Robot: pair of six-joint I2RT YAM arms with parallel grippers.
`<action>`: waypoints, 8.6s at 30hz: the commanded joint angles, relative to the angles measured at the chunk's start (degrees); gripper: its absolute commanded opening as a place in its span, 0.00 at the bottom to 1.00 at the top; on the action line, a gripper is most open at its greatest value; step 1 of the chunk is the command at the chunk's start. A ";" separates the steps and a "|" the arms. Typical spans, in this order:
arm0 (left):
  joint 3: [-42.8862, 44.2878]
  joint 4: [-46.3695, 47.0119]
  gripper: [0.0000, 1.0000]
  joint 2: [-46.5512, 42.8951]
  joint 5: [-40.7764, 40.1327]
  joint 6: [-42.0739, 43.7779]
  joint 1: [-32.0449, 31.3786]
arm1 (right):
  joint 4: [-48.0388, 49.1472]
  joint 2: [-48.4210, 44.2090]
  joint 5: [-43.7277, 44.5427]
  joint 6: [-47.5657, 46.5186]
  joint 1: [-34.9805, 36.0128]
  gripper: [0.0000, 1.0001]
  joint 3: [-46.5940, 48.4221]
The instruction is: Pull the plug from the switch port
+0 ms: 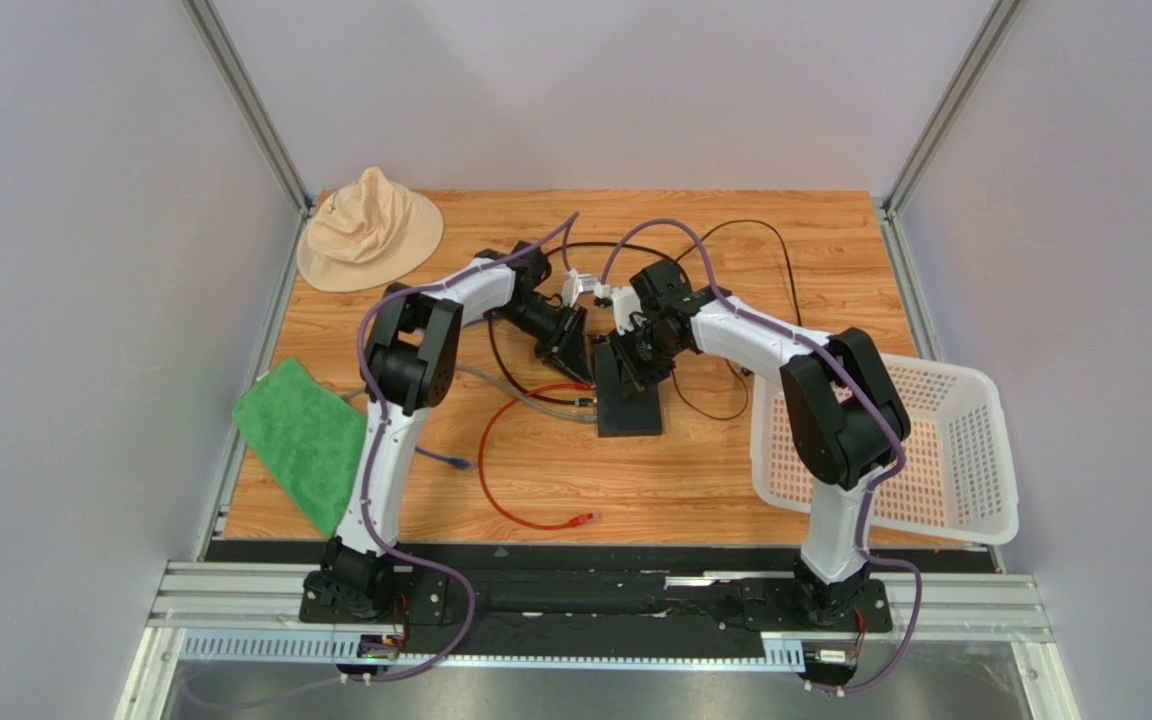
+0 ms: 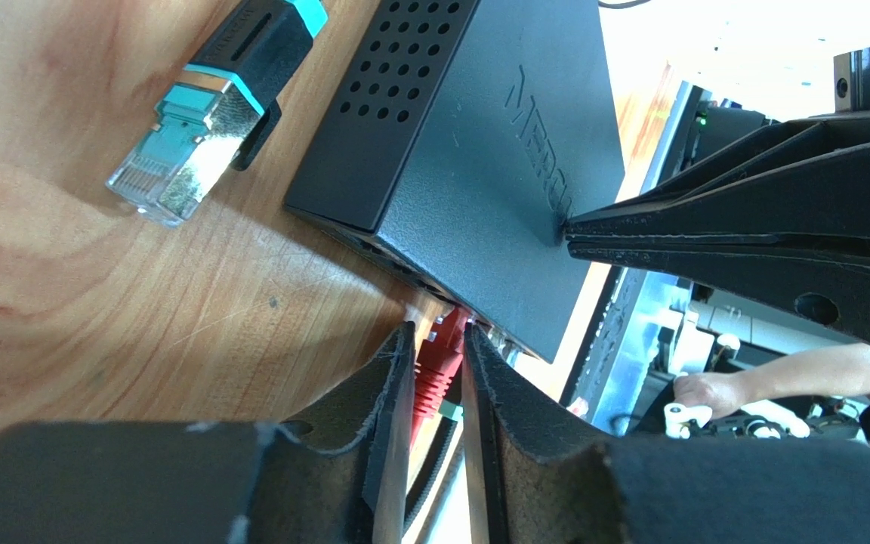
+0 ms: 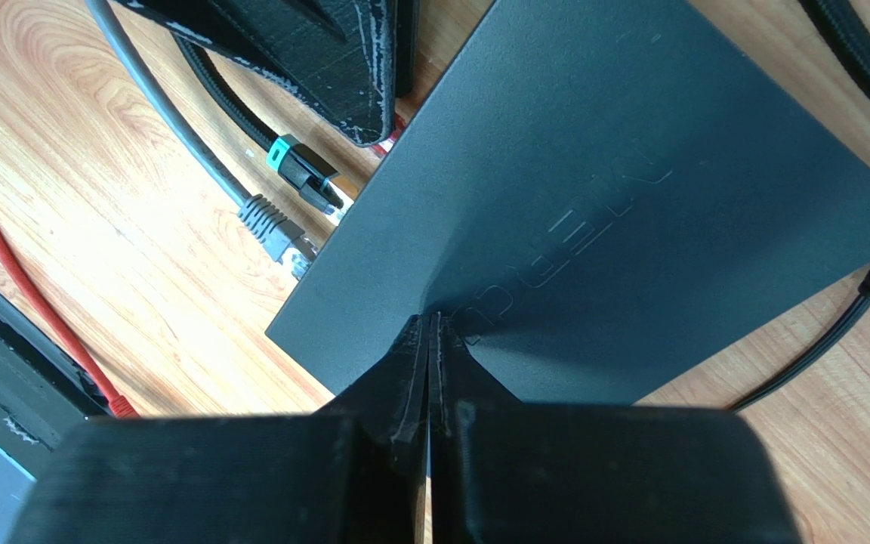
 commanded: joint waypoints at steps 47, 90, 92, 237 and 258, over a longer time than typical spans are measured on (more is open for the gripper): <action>-2.63 0.40 0.06 -0.46 4.32 -5.30 -1.06 | 1.80 0.83 4.12 -1.21 2.37 0.01 -0.60; -1.41 -15.68 0.00 1.56 14.70 6.65 -2.38 | 3.38 0.13 5.35 -0.43 2.20 0.01 -3.32; 2.00 -16.21 0.00 2.00 12.86 7.18 -2.02 | 3.12 0.57 5.35 0.10 2.11 0.01 -3.32; -0.08 -14.01 0.45 0.42 1.77 15.88 0.00 | 0.66 1.62 1.48 -2.45 -1.14 0.00 -0.07; -2.63 -12.17 0.38 1.21 3.36 13.51 -0.97 | 1.36 3.38 1.57 -1.39 -0.53 0.00 0.72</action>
